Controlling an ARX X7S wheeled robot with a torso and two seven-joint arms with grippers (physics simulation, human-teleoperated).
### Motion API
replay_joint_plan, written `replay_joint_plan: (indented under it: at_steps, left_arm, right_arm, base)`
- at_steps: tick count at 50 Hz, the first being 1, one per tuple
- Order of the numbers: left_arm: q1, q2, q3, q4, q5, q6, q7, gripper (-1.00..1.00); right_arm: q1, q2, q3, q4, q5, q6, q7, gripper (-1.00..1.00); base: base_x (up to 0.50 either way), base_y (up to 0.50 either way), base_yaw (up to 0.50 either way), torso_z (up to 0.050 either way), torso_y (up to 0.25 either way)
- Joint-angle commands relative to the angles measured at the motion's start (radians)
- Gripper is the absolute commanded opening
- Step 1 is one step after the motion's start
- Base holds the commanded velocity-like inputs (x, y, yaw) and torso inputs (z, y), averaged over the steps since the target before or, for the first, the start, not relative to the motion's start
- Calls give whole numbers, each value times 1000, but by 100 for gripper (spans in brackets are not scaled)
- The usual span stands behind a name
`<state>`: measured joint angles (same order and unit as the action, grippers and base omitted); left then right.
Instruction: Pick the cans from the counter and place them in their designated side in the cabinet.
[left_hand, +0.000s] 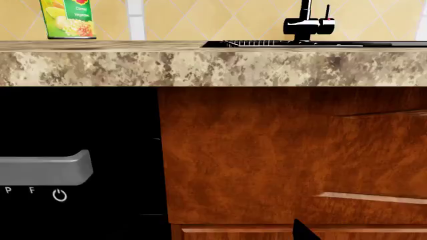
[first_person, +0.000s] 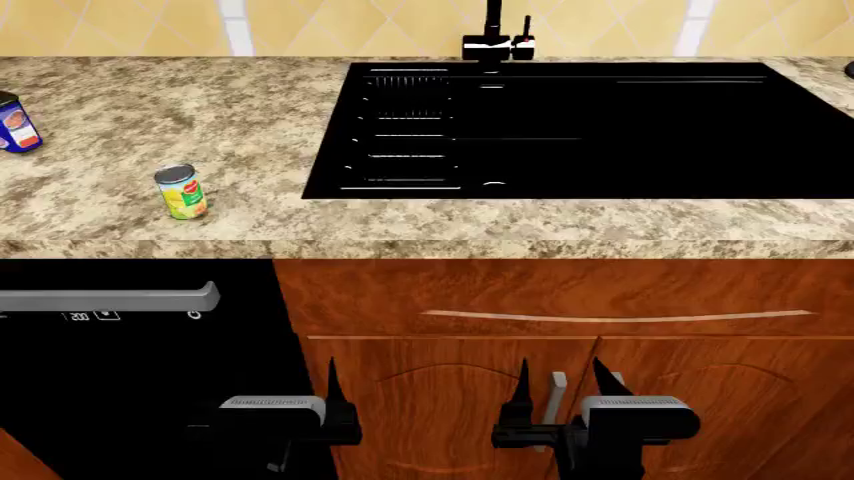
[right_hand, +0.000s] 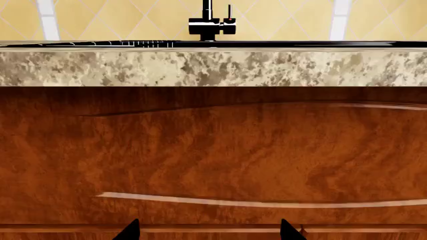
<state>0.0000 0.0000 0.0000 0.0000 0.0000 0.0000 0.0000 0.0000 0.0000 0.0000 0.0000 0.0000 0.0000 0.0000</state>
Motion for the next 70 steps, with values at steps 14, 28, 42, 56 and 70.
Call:
replay_joint_plan:
  at_steps: [14,28,42,56,70]
  left_arm:
    - [-12,-53,53,-14,-66,-16,-44,100]
    - [-13,-70,80,-18,-83,-12,-70,100]
    - [-18,-86,97,-23,-101,-9,-87,100]
    - [-24,-99,115,-23,-119,-5,-106,100]
    - [19,-132,109,125,-182,-69,-112,100]
  right_arm:
    - [-1,47,-61,-1,56,-11,71,100]
    - [5,70,-85,3,83,-12,92,100]
    - [6,86,-105,4,99,-14,109,100]
    - [7,114,-115,-53,132,33,120,100]
    - [241,284,-72,-723,470,924,131,100]
  base:
    - [12,290,0,0,0]
    - [21,456,0,0,0]
    - [26,476,0,0,0]
    - [31,429,0,0,0]
    - [0,0,0,0,0]
